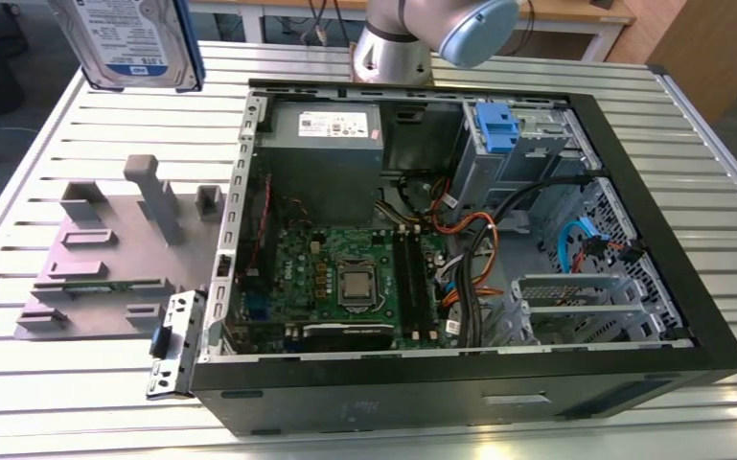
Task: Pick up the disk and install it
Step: 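Pick up the disk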
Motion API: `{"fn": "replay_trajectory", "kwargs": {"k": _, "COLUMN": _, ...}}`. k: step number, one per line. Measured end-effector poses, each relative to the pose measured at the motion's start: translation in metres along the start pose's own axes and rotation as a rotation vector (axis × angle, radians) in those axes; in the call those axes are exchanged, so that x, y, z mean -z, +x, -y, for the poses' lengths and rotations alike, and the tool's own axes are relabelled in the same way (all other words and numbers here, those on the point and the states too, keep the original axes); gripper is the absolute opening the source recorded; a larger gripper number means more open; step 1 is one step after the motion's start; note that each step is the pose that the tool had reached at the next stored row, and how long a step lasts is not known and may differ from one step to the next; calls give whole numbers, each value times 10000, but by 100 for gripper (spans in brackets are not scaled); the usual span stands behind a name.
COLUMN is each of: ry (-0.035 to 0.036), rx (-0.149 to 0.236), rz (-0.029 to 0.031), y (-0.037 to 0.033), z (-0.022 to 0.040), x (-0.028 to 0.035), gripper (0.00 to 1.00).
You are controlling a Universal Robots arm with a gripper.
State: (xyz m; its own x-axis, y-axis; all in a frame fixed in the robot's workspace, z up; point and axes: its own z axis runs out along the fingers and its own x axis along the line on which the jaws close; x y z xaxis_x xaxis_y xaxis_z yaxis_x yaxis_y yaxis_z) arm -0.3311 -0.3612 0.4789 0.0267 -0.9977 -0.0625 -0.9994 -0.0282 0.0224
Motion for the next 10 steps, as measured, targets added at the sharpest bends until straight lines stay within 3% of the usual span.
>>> {"fn": "replay_trajectory", "kwargs": {"k": 10, "ry": -1, "rx": 0, "rz": 0, "y": 1, "z": 35, "x": 1, "gripper": 37}}
